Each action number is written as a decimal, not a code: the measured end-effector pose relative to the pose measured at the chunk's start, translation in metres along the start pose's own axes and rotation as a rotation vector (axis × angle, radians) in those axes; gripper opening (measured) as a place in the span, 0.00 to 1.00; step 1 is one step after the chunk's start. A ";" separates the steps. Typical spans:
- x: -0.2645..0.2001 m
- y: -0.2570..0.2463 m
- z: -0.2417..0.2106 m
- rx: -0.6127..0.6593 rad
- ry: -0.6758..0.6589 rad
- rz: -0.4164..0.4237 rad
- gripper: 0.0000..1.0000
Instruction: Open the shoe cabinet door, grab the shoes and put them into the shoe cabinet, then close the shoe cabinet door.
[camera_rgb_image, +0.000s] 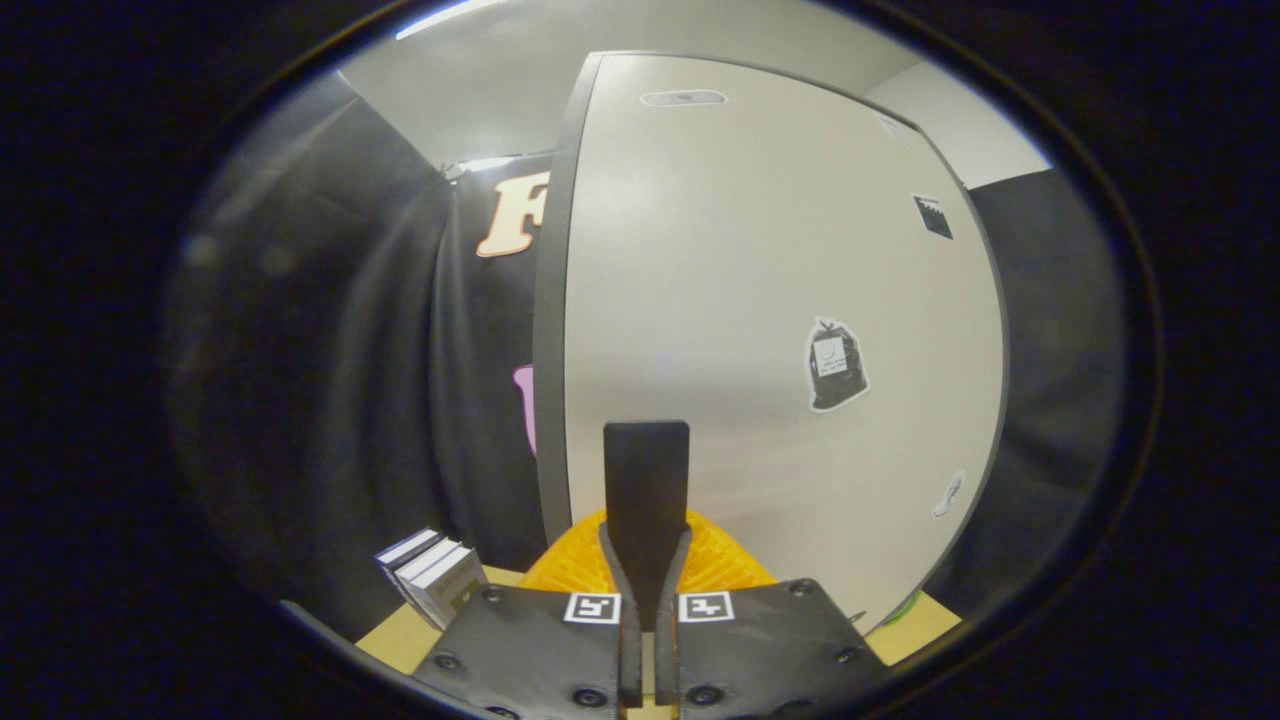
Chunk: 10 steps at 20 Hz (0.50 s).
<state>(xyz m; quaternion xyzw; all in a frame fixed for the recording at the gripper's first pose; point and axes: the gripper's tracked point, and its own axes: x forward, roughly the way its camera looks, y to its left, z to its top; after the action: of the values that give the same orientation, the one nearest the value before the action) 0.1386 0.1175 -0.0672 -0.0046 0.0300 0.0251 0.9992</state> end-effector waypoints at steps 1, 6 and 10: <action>-0.006 -0.001 -0.001 0.003 0.003 0.011 0.07; -0.034 -0.006 0.000 0.009 0.010 0.073 0.07; -0.066 -0.016 0.004 0.001 0.017 0.143 0.07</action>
<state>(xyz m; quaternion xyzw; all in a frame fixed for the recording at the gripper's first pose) 0.0743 0.0987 -0.0594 -0.0020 0.0387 0.0964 0.9946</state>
